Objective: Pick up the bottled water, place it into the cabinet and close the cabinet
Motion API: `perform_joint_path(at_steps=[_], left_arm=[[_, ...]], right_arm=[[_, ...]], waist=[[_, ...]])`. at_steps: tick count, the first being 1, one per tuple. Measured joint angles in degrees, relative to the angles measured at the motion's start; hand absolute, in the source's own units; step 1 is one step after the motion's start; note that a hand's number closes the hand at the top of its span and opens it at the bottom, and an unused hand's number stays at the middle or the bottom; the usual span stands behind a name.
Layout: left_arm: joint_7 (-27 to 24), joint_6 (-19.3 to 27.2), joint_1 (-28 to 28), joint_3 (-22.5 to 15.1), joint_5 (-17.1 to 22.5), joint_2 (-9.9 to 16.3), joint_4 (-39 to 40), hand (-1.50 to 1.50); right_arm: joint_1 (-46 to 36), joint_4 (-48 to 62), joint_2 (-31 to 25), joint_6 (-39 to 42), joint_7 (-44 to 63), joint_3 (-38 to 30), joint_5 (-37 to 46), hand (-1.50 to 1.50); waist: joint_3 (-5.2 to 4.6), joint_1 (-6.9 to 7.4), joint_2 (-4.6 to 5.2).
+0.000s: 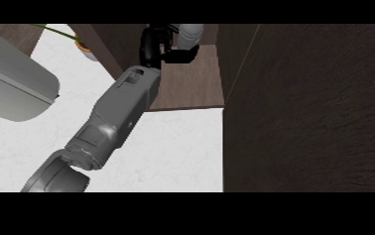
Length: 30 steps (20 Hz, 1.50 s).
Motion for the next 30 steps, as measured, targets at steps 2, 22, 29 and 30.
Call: perform_joint_path(at_steps=[2,22,29,30], left_arm=[[-1.4,1.3,0.4,-0.3,-1.0,-0.1,1.9,1.5],[-2.0,7.9,-2.0,1.3,-2.8,0.0,8.7,-1.5],[-6.5,3.3,-0.7,3.8,-1.0,0.2,5.2,-1.5],[-7.4,2.3,-0.3,4.1,-0.7,0.0,4.5,-1.5]], right_arm=[[0.6,-1.1,-0.4,0.1,0.4,0.0,-0.4,-1.5],[0.7,0.8,-0.9,1.2,-2.0,0.5,0.4,-1.5],[2.1,-0.4,-0.8,1.0,-2.5,1.4,1.0,-1.5],[2.4,-0.1,-0.8,1.1,-3.1,1.4,1.2,-1.5]], waist=[[0.01,-0.22,0.03],[0.29,-1.03,-0.06],[0.12,-0.72,0.01],[0.1,-0.49,-0.09]])
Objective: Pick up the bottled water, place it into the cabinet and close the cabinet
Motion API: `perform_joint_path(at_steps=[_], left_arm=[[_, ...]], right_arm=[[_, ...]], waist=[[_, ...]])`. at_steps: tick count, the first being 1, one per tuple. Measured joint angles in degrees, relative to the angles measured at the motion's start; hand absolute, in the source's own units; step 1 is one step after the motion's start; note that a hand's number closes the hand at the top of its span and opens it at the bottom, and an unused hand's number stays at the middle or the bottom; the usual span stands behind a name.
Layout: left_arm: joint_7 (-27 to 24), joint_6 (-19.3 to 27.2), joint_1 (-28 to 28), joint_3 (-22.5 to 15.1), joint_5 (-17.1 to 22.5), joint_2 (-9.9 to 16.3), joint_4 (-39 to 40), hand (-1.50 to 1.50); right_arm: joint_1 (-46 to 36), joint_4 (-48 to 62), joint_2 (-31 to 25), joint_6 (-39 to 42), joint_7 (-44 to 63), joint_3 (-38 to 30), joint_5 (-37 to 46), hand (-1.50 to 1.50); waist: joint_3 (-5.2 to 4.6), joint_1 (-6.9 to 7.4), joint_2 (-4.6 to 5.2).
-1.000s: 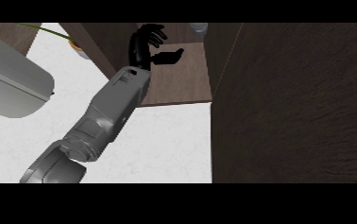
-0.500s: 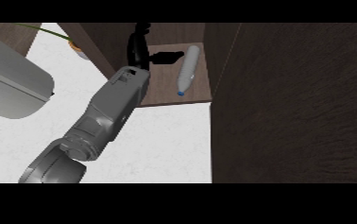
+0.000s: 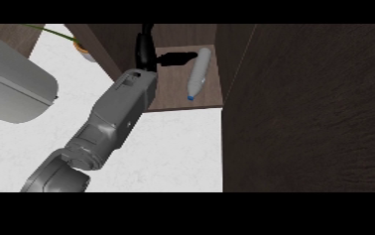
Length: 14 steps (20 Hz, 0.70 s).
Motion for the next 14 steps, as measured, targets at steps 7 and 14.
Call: perform_joint_path(at_steps=[7,14], left_arm=[[-6.7,-8.6,2.9,1.9,1.5,-1.6,-5.1,-1.5],[-8.9,-14.5,5.9,-1.0,2.0,-1.9,-10.7,-1.5]], right_arm=[[-0.1,-0.1,-0.1,-0.8,-0.1,-0.8,0.1,-1.5],[-1.1,-0.3,-0.7,-1.2,1.1,-2.6,-1.2,-1.5]], waist=[[0.23,1.38,-0.44],[0.26,2.28,-0.58]])
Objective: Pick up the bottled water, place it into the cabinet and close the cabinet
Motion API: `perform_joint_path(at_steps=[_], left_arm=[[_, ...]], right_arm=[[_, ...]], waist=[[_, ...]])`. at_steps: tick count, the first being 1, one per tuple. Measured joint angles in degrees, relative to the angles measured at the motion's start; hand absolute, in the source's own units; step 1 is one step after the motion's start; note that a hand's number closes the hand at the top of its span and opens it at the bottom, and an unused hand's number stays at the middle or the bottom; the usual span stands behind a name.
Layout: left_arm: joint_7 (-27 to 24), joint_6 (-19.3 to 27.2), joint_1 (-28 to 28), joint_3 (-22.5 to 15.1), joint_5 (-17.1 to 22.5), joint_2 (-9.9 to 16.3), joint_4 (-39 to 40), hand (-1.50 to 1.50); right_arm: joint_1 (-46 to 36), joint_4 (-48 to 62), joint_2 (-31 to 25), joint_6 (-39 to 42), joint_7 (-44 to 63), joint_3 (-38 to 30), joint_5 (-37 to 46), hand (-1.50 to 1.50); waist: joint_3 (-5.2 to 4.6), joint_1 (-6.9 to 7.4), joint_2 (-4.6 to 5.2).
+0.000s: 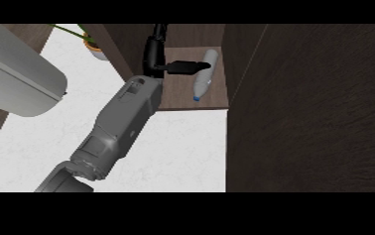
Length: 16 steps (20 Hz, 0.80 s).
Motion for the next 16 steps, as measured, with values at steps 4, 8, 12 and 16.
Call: perform_joint_path(at_steps=[4,8,12,16], left_arm=[[1.5,-1.0,2.8,-3.1,1.2,0.0,-5.1,-1.5],[3.5,-2.7,8.1,-5.4,2.8,0.1,-12.7,-1.5],[7.0,-3.6,14.2,-8.9,3.6,0.2,-22.1,-1.5],[10.7,-3.3,22.0,-11.8,4.5,0.3,-33.3,-1.5]], right_arm=[[1.9,-0.6,0.0,-0.3,0.0,0.3,0.1,-1.5],[1.6,-1.5,-0.1,-0.8,0.9,-0.2,-0.4,-1.5],[2.5,-2.6,0.1,-1.6,1.4,0.2,0.0,-1.5],[3.5,-2.9,0.3,-1.8,1.0,1.1,0.9,-1.5]], waist=[[-0.1,0.87,-0.29],[-0.24,2.15,-0.71],[-0.2,2.84,-1.06],[-0.18,3.43,-1.33]])
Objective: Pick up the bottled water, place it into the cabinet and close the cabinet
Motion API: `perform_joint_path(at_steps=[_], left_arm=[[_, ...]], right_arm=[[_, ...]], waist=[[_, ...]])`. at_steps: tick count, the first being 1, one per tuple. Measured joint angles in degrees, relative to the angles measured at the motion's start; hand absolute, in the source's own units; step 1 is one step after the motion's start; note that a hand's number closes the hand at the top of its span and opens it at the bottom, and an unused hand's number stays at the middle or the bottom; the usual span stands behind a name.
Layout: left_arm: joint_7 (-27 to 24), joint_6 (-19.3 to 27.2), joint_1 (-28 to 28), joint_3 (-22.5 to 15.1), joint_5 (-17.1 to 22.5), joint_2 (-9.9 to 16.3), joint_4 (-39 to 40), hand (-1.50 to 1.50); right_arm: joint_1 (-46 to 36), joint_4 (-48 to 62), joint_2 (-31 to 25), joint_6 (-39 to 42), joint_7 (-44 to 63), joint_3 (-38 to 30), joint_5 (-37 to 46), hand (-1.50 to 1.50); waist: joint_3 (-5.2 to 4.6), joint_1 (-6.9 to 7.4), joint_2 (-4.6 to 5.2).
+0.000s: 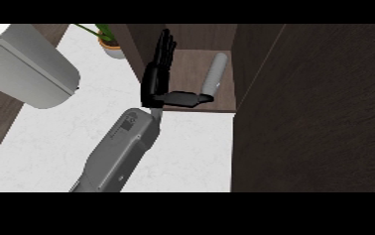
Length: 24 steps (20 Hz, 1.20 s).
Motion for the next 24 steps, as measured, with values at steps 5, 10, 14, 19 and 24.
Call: perform_joint_path(at_steps=[5,10,14,19,24], left_arm=[[4.6,3.6,12.8,-4.2,-0.6,2.0,-18.0,-1.5],[10.0,7.7,25.1,-9.3,-2.4,5.3,-37.8,-1.5],[12.5,9.4,34.2,-14.7,-4.3,7.7,-50.1,-1.5],[12.0,9.4,44.3,-18.4,-6.0,12.1,-61.5,-1.5],[10.6,10.1,53.3,-19.4,-6.7,16.0,-70.7,-1.5]], right_arm=[[1.1,-0.6,0.2,-0.2,-0.2,1.7,1.1,-1.5],[2.3,-1.7,-0.2,0.0,-0.4,2.8,1.8,-1.5],[1.3,-3.0,-1.8,0.8,0.3,3.3,3.3,-1.5],[0.7,-4.3,-5.4,3.6,2.7,5.6,5.6,1.5],[0.5,-6.0,-9.0,6.6,3.3,9.2,9.7,1.5]], waist=[[-0.06,0.31,-0.09],[-0.1,-0.27,0.13],[-0.13,-0.73,0.35],[-0.16,-0.94,0.5],[-0.16,-0.87,0.64]])
